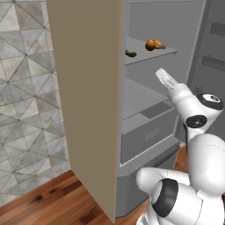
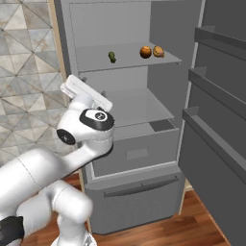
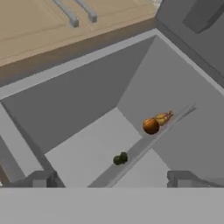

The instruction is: Open the fridge, remove the orange, squash, and chicken drumstick, and place them on any counter.

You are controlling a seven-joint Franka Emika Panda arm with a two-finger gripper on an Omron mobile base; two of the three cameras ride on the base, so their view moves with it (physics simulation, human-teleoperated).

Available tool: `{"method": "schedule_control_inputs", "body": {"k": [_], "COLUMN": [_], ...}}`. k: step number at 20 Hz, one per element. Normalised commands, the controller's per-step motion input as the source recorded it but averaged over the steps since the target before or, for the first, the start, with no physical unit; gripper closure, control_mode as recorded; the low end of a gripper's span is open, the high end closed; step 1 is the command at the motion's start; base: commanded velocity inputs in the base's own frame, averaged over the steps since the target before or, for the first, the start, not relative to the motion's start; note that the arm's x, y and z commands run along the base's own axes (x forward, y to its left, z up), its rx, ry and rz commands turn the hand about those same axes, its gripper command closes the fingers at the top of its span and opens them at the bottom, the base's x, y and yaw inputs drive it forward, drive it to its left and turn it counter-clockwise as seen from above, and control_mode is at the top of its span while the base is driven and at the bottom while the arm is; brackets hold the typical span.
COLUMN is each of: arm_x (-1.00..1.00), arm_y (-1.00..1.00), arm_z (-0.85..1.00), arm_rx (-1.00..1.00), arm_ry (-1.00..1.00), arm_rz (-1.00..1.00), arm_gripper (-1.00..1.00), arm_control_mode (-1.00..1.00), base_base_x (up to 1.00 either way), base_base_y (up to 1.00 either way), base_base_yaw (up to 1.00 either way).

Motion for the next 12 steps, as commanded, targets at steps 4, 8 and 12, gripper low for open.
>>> {"method": "schedule_control_inputs", "body": {"k": [4, 8, 12], "arm_x": [-0.23, -0.44, -0.46], "arm_y": [0.00, -0.25, -0.55], "arm_z": [1.00, 1.00, 1.00], "arm_rx": [0.24, 0.03, 0.00], "arm_ry": [-0.32, -0.30, -0.05], "arm_rz": [0.01, -0.01, -0.11], "arm_gripper": [-1.00, -1.00, -1.00], "arm_control_mode": [-1.00, -1.00, -1.00], "base_base_x": [0.00, 0.00, 0.00], "base_base_y": [0.00, 0.00, 0.00], "base_base_yaw": [0.00, 0.00, 0.00]}}
